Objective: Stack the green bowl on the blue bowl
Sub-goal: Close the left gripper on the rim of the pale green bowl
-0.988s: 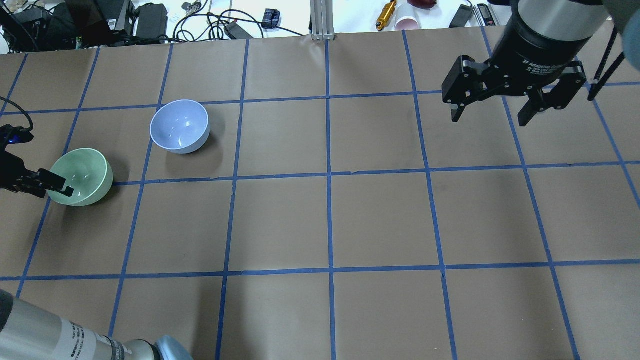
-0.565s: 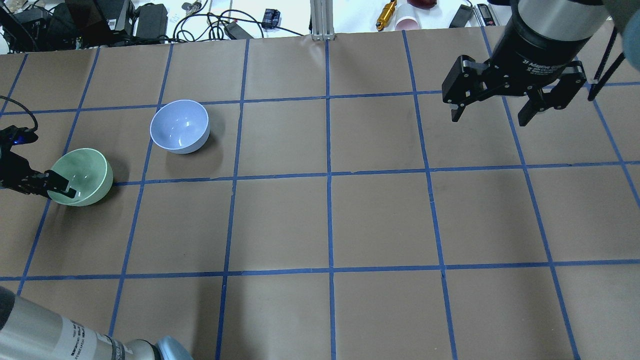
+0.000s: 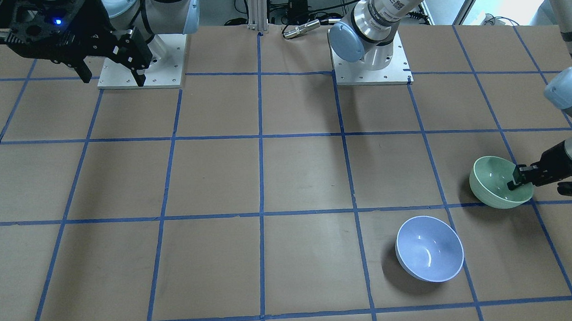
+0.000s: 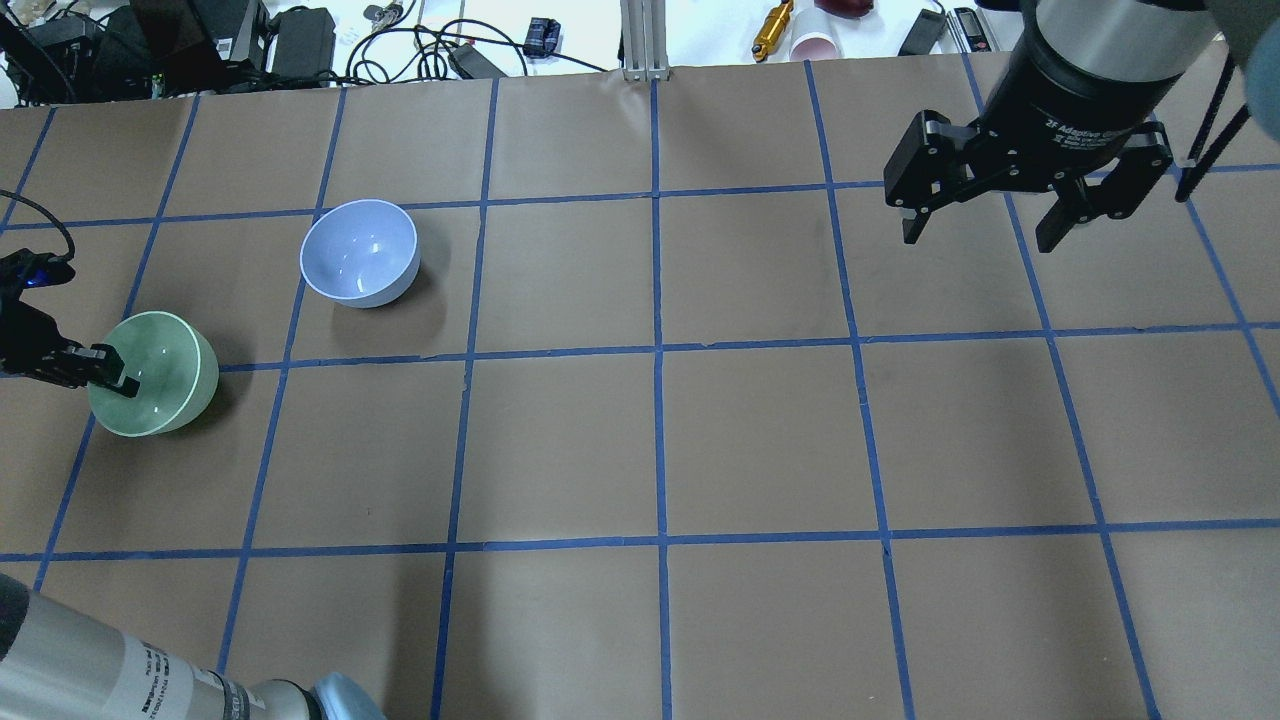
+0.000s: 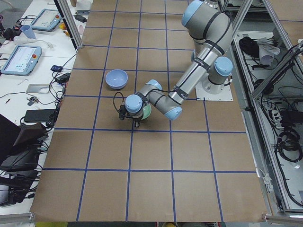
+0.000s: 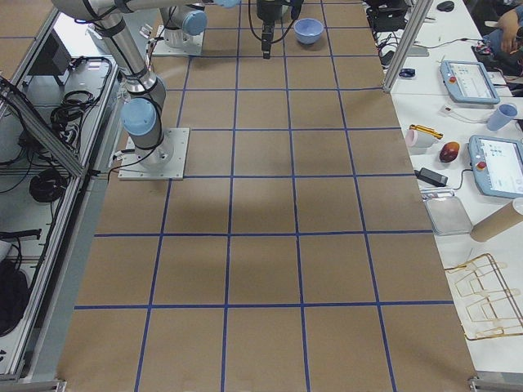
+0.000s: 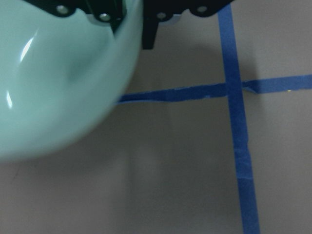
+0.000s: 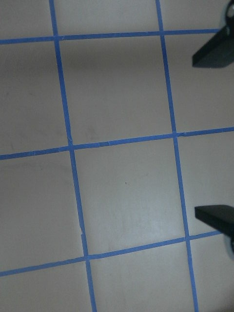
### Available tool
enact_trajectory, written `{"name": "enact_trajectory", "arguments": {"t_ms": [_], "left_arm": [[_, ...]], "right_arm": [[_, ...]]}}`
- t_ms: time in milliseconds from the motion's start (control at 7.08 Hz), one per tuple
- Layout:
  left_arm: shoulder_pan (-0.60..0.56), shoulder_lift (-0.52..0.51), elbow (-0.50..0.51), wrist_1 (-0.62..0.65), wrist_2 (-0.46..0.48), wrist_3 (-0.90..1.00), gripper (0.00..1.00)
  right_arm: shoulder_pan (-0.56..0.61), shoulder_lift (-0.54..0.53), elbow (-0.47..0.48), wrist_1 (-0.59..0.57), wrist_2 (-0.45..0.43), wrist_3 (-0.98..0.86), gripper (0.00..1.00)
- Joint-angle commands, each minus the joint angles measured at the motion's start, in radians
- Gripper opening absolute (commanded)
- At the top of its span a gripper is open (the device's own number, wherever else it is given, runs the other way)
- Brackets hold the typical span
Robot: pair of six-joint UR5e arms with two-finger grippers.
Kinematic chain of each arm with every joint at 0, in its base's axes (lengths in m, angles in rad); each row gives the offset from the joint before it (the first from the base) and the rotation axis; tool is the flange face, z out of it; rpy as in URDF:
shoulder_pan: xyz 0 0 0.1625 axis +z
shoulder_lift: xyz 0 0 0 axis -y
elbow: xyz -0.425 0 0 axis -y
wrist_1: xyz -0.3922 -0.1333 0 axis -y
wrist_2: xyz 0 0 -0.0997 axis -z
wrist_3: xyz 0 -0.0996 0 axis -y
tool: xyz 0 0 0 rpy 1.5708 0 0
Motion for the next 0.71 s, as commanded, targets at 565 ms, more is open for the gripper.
{"name": "enact_trajectory", "arguments": {"t_ms": [565], "left_arm": [[-0.046, 0.017, 0.171, -0.256, -0.010, -0.093, 0.00]], "right_arm": [[0.000, 0.000, 0.000, -0.001, 0.000, 0.000, 1.00]]}}
